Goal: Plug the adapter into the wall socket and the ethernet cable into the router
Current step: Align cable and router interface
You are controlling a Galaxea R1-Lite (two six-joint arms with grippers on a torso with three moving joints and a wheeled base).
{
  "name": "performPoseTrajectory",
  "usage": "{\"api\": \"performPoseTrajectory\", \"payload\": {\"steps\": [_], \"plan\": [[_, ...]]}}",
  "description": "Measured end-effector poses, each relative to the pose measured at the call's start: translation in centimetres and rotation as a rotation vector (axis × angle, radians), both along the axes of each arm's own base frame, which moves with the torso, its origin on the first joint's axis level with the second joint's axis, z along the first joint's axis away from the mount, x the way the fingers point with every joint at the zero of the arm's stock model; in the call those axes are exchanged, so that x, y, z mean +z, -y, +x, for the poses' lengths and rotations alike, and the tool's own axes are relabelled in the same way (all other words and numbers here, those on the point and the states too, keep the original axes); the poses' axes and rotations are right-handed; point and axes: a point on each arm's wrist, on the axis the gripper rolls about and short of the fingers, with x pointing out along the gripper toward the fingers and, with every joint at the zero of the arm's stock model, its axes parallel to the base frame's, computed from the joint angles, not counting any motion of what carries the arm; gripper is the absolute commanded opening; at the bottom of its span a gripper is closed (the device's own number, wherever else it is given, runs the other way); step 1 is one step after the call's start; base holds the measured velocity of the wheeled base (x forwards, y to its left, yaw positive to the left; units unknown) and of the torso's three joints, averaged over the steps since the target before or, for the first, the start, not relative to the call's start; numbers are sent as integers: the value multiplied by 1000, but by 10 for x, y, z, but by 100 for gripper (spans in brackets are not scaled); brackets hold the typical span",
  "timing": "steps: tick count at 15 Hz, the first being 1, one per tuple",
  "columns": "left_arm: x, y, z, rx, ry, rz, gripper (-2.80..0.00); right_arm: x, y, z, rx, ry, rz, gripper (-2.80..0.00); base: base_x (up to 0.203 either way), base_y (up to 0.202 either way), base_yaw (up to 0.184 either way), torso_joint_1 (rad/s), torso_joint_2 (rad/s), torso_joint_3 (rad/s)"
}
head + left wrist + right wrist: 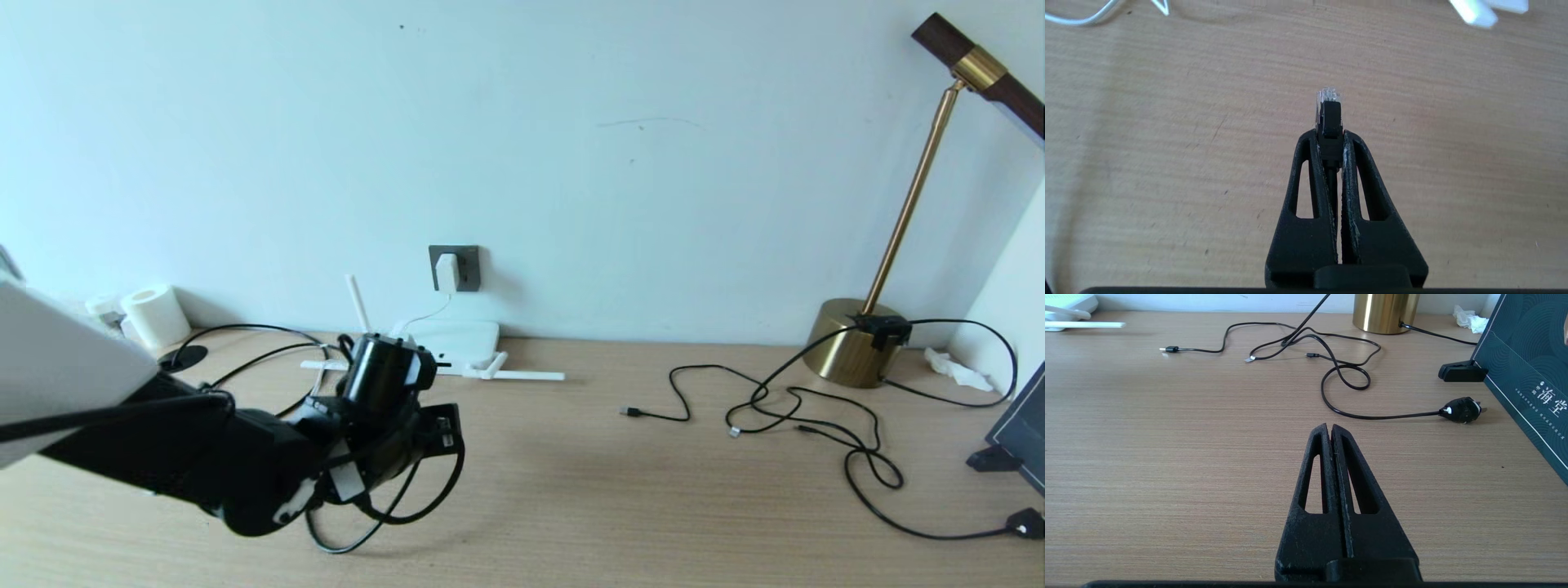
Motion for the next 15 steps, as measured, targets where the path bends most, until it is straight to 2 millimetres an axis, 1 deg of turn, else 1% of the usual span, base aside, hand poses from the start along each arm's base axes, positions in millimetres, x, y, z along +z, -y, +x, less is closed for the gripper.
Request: {"api": "performPoseTrajectory", "payload": {"steps": [2, 5, 9, 13, 15], "plan": [[-4, 0, 12, 13, 0, 3, -280, 0, 0, 0, 0, 0, 0, -280, 0, 0, 0, 0, 0, 0], [-15, -4, 31, 37, -5, 18, -280, 0, 0, 0, -1, 0, 0, -280, 0, 0, 0, 0, 0, 0], [-24, -9, 50, 44, -8, 50, -280, 0, 0, 0, 0, -1, 0, -280, 0, 0, 0, 0, 0, 0], [-31, -8, 67, 55, 3, 52, -280, 0, 0, 0, 1, -1, 0, -280, 0, 0, 0, 0, 0, 0], [-33, -5, 75, 56, 40, 35, -280, 0, 0, 0, 0, -1, 0, -280, 0, 0, 0, 0, 0, 0]]}}
